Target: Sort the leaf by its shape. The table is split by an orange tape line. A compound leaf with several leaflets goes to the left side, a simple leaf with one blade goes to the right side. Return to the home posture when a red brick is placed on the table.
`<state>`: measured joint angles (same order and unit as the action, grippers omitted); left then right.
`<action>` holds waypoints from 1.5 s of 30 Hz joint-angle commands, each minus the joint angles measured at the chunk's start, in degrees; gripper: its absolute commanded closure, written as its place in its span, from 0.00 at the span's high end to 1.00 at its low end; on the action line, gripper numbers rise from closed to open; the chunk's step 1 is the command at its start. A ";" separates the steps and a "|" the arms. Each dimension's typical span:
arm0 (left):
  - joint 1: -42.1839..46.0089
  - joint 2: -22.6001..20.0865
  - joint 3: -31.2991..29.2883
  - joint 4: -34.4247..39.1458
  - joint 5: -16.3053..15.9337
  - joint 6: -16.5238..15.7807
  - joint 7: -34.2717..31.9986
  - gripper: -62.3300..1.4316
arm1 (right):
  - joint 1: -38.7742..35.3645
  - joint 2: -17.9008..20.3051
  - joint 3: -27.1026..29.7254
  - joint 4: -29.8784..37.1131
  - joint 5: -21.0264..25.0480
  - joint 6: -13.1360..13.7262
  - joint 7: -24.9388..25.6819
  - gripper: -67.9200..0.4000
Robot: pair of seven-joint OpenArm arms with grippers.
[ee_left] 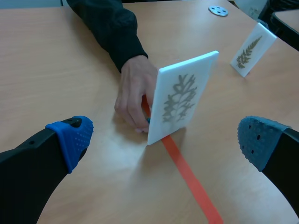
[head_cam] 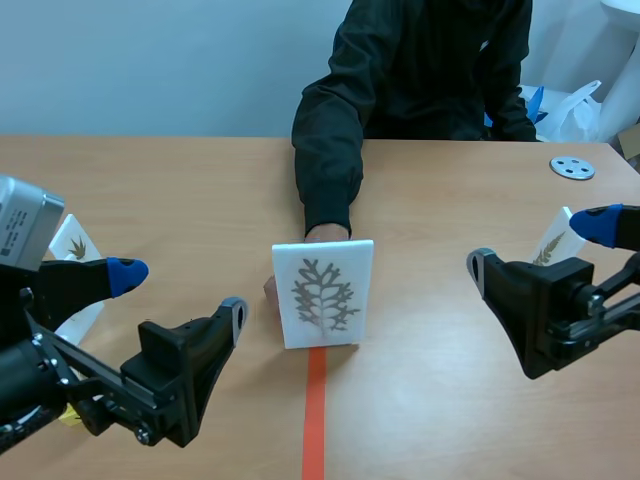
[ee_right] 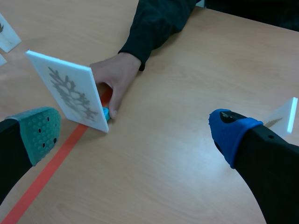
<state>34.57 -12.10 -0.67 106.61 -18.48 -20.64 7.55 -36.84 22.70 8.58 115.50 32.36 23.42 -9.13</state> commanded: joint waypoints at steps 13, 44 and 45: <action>-0.15 -2.38 -0.02 1.77 -0.85 -0.13 -2.16 1.00 | 0.79 1.62 0.46 0.42 0.15 0.26 0.07 1.00; -0.15 -2.38 -0.02 1.77 -0.83 -0.11 -2.16 1.00 | 17.46 11.74 -15.28 -12.50 -0.96 3.48 1.36 1.00; -0.15 -2.38 -0.02 1.77 -0.83 -0.11 -2.16 1.00 | 18.82 11.74 -16.87 -13.86 -1.66 3.48 1.75 1.00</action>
<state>34.57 -14.61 -0.67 106.76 -18.70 -20.64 6.17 -19.27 33.98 -7.92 101.47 30.63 26.85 -8.82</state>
